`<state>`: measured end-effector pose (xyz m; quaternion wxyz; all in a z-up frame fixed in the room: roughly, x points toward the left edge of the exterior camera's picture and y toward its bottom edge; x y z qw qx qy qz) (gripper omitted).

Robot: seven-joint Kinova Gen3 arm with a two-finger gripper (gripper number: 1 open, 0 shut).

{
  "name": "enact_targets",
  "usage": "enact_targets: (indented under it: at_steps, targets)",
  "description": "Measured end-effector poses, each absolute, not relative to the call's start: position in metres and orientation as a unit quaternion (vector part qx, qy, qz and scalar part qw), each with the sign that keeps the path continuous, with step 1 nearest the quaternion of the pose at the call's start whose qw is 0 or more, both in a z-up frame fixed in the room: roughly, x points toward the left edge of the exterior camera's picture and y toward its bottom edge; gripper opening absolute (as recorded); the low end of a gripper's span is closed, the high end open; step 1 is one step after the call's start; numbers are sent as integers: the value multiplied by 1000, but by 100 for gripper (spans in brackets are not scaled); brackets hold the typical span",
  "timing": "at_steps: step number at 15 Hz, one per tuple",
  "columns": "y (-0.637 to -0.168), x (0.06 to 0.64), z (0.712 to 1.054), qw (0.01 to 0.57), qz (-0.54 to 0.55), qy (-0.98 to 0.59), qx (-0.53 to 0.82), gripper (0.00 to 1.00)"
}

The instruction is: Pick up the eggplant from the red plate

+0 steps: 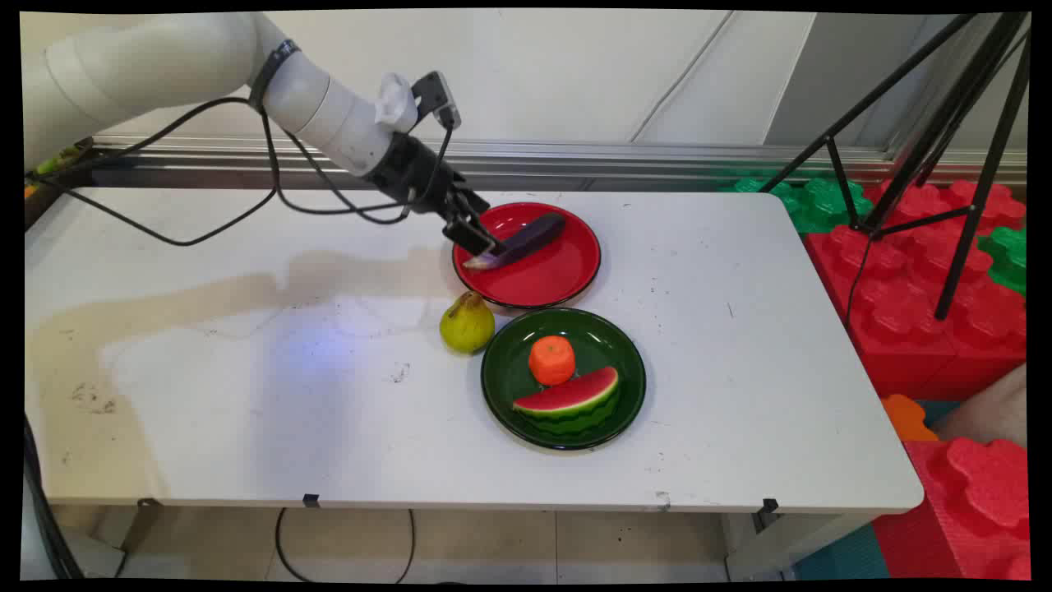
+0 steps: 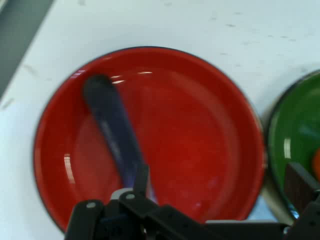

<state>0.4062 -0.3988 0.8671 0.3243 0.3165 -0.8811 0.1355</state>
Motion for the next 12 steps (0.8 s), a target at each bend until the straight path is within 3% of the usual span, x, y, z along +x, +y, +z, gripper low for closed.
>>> enact_targets:
  at_steps: [12]
  targets:
    - [-471, 425, 844, 299, 151, -871, 359, 100]
